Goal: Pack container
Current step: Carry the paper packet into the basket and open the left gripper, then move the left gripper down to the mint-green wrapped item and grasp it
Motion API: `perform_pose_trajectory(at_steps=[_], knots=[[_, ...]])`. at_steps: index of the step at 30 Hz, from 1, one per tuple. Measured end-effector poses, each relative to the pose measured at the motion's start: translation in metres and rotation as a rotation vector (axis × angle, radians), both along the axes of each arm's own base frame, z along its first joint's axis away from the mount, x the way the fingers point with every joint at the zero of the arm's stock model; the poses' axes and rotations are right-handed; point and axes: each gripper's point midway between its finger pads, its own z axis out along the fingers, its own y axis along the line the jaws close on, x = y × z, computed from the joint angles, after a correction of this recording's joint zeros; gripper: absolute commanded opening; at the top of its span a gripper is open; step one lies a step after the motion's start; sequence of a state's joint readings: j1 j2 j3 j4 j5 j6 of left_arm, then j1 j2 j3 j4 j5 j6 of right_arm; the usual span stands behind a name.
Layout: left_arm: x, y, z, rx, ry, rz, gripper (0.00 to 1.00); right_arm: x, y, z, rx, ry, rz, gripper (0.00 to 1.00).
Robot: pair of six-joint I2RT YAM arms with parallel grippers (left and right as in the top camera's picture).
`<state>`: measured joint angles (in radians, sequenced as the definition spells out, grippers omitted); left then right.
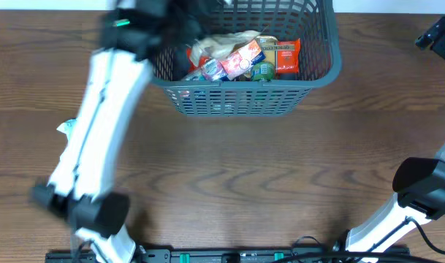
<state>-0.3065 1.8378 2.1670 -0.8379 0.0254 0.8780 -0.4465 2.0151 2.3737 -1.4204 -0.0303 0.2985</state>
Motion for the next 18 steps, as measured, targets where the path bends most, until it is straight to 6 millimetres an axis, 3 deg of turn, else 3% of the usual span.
perform_pose_trajectory(at_steps=[3,5,7,9,12,18], knots=[[-0.029,0.056,0.066,-0.117,-0.115,0.153,0.98,0.000,0.000,0.000,0.000,0.000,0.001,0.99],[-0.051,0.095,0.093,-0.193,-0.155,0.277,0.98,0.000,0.000,0.000,-0.002,0.000,0.003,0.99],[-0.071,0.131,0.103,-0.258,-0.159,0.416,0.98,0.000,0.000,0.000,-0.002,-0.001,0.003,0.99],[-0.093,0.165,0.098,-0.303,-0.119,0.564,0.98,0.001,0.000,0.000,-0.003,-0.002,0.003,0.99],[-0.127,0.208,0.067,-0.317,0.017,0.766,0.98,0.001,0.000,0.000,-0.003,-0.002,0.003,0.99],[-0.164,0.258,0.007,-0.461,0.240,1.151,0.98,0.001,0.000,0.000,-0.003,-0.002,0.003,0.99]])
